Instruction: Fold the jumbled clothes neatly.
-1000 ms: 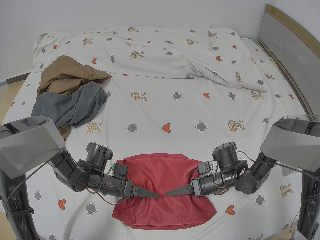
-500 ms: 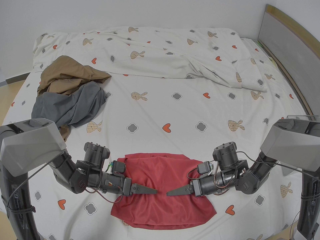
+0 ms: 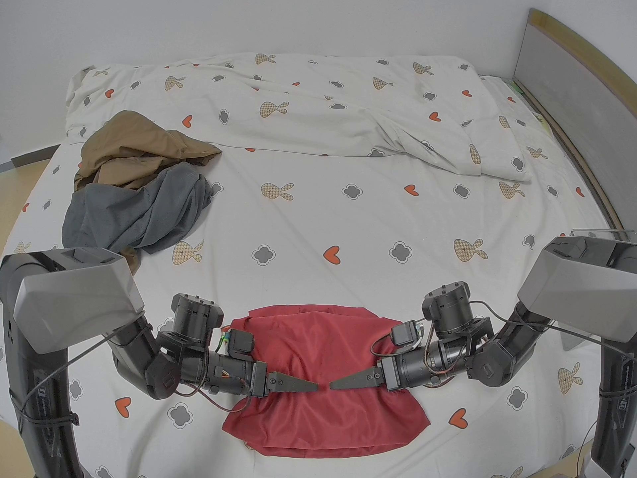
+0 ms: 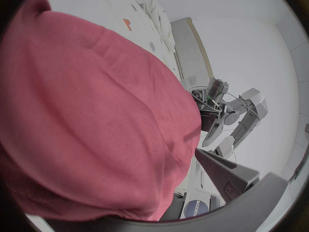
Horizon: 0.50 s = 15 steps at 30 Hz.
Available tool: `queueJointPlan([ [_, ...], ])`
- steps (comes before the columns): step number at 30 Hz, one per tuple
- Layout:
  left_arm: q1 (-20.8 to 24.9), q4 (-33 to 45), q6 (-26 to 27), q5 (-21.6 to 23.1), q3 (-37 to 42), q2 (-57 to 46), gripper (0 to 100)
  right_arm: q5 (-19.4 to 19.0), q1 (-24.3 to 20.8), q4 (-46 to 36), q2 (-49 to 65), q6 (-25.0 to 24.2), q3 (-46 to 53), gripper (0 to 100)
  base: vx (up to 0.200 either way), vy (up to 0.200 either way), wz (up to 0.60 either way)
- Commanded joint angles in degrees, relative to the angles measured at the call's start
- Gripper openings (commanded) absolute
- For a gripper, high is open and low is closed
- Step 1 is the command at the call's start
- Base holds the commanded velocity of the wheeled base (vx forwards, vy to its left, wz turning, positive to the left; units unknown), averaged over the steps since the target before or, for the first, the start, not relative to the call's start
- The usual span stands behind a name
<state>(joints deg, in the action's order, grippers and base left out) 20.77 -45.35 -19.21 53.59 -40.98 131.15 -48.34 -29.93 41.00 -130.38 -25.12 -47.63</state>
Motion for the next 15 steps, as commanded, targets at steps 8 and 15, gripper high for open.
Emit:
queueJointPlan([
  [8,0.6,0.0,0.1,0.0,-0.5,0.5,100,0.6,-0.7,0.0,-0.1,0.0,-0.1,100,0.0,0.0,0.0],
  [15,0.7,0.1,0.1,0.0,-0.4,0.5,0,0.7,-0.7,0.0,-0.1,0.1,0.2,0,0.0,0.0,0.0],
])
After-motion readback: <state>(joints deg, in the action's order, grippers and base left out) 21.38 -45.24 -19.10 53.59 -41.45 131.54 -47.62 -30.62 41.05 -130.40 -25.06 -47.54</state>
